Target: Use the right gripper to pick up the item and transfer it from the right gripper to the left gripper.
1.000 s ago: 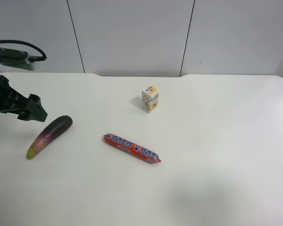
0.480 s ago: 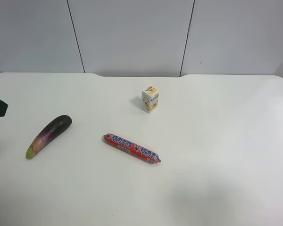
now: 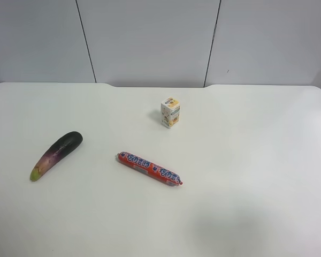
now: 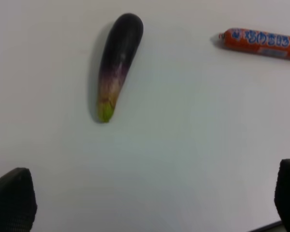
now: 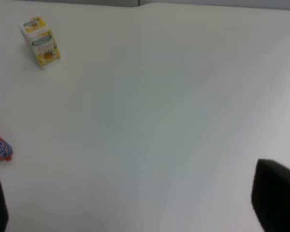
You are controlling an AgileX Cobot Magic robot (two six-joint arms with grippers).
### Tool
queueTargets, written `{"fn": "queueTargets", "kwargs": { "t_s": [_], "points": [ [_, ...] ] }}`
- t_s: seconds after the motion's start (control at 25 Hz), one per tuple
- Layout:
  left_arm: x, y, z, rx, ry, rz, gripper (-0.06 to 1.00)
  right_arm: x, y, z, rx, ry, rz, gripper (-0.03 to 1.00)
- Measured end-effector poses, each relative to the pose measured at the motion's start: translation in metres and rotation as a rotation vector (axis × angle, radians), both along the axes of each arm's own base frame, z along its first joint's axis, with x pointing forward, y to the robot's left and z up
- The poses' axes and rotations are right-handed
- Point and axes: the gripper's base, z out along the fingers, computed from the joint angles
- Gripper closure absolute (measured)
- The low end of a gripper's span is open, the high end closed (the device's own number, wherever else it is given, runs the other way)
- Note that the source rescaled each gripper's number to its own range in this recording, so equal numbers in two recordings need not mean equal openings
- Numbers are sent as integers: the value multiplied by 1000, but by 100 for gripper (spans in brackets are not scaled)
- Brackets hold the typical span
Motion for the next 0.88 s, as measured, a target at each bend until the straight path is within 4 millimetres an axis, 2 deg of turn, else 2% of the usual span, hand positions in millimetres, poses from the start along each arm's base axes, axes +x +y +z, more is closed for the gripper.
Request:
{"fn": "queueTargets", "kwargs": {
  "t_s": [0.28,0.76,0.88],
  "points": [
    [-26,2,2,-4,-41,-4,-6,0,0,0,0,0,0,-3],
    [-78,6,3,-43,-246,11,-6,0,0,0,0,0,0,-3],
    [-90,8,-3,-55,-294,17,-6,0,0,0,0,0,0,-3]
  ]
}}
